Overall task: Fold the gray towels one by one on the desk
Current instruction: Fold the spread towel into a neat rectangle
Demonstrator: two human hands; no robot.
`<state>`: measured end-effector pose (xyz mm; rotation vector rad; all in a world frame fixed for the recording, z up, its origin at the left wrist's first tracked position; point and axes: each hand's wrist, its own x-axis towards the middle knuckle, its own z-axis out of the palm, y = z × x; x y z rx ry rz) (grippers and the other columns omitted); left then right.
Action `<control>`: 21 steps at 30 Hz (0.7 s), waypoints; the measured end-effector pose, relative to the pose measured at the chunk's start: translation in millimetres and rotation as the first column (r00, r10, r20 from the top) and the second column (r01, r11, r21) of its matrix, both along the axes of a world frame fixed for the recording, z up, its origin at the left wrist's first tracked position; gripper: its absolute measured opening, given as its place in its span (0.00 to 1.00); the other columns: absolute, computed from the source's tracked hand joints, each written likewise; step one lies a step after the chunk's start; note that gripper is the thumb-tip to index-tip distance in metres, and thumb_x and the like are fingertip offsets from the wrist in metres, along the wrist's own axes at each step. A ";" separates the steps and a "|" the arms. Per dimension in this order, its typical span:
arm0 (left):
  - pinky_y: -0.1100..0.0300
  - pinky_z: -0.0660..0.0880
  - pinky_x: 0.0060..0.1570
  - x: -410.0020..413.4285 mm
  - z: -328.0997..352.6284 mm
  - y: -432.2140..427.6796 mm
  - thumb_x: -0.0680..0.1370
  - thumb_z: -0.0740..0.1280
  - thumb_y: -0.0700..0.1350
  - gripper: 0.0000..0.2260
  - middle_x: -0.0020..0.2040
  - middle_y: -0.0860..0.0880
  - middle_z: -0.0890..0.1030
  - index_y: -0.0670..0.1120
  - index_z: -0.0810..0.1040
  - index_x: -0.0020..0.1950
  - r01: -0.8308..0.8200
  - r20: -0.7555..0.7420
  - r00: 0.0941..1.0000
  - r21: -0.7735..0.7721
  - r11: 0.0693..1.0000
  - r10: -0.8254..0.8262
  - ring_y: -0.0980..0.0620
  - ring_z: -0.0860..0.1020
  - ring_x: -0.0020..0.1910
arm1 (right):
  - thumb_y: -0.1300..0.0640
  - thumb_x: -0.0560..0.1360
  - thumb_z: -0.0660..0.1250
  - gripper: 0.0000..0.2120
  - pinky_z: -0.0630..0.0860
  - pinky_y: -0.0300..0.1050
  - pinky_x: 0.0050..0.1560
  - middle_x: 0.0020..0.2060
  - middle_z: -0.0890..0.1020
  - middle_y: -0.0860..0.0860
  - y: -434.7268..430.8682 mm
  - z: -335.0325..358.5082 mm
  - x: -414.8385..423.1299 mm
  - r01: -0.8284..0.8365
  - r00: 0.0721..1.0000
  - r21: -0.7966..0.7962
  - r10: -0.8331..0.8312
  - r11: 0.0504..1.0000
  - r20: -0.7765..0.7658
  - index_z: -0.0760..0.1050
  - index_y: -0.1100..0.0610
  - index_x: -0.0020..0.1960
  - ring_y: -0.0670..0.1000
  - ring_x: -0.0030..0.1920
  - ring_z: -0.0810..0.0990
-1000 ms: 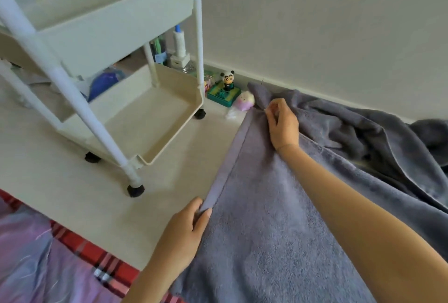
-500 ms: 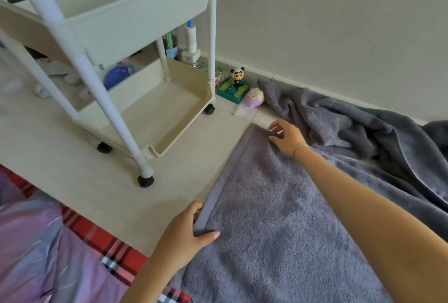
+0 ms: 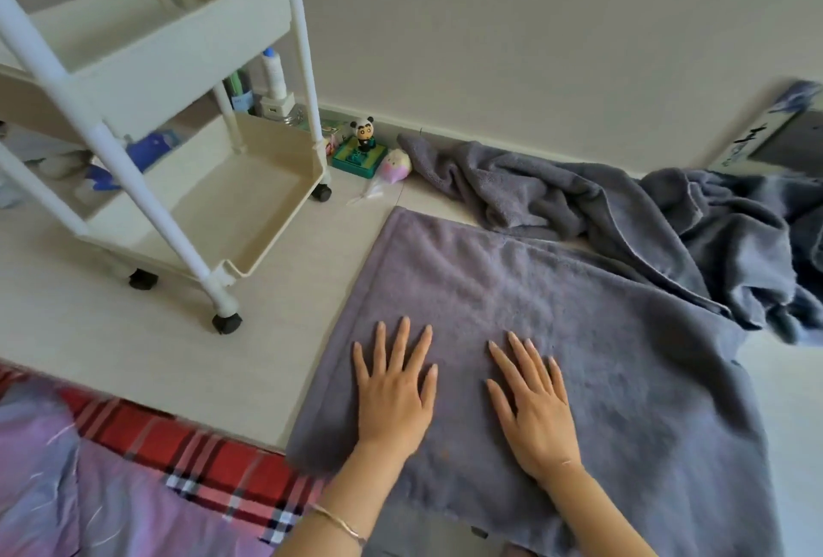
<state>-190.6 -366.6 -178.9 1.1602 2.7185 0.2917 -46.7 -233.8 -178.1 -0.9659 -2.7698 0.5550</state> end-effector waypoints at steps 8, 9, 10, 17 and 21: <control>0.31 0.62 0.62 -2.2 -2.8 8.9 0.78 0.47 0.56 0.26 0.68 0.40 0.72 0.46 0.72 0.69 -0.029 -0.098 0.995 -0.058 0.998 0.024 0.34 0.70 0.67 | 0.43 0.81 0.48 0.24 0.46 0.50 0.76 0.76 0.56 0.48 71.7 18.5 125.0 0.396 0.909 -0.001 -0.392 0.918 0.140 0.58 0.47 0.75 0.49 0.77 0.49; 0.30 0.63 0.62 3.4 1.2 15.8 0.78 0.48 0.55 0.27 0.68 0.39 0.72 0.44 0.72 0.69 -0.034 -0.082 0.996 -0.033 0.999 0.031 0.34 0.70 0.67 | 0.46 0.82 0.50 0.22 0.46 0.50 0.76 0.76 0.56 0.49 70.6 23.8 128.6 0.436 0.898 -0.056 -0.430 0.898 0.089 0.59 0.48 0.75 0.49 0.77 0.49; 0.32 0.60 0.65 16.7 7.3 23.7 0.77 0.46 0.56 0.28 0.70 0.39 0.69 0.44 0.70 0.71 -0.009 -0.047 0.999 0.000 1.000 0.009 0.35 0.67 0.69 | 0.48 0.81 0.51 0.22 0.47 0.50 0.76 0.76 0.57 0.49 66.9 29.5 135.4 0.473 0.881 -0.103 -0.473 0.875 0.024 0.61 0.49 0.74 0.49 0.77 0.50; 0.45 0.36 0.72 141.0 19.2 71.9 0.77 0.29 0.61 0.30 0.77 0.53 0.48 0.56 0.51 0.77 0.525 0.050 0.849 0.035 0.850 -0.527 0.46 0.49 0.77 | 0.51 0.78 0.63 0.22 0.65 0.55 0.70 0.70 0.67 0.54 32.6 44.4 186.6 0.675 0.646 -0.316 -0.741 0.666 -0.183 0.66 0.56 0.70 0.55 0.70 0.66; 0.42 0.48 0.69 151.9 7.8 71.7 0.82 0.38 0.58 0.26 0.74 0.49 0.66 0.53 0.65 0.73 0.527 0.060 0.850 -0.053 0.849 -0.524 0.44 0.65 0.72 | 0.50 0.76 0.66 0.28 0.67 0.55 0.68 0.66 0.72 0.58 48.5 48.6 219.9 0.751 0.457 -0.531 -0.890 0.392 -0.011 0.64 0.63 0.70 0.59 0.65 0.71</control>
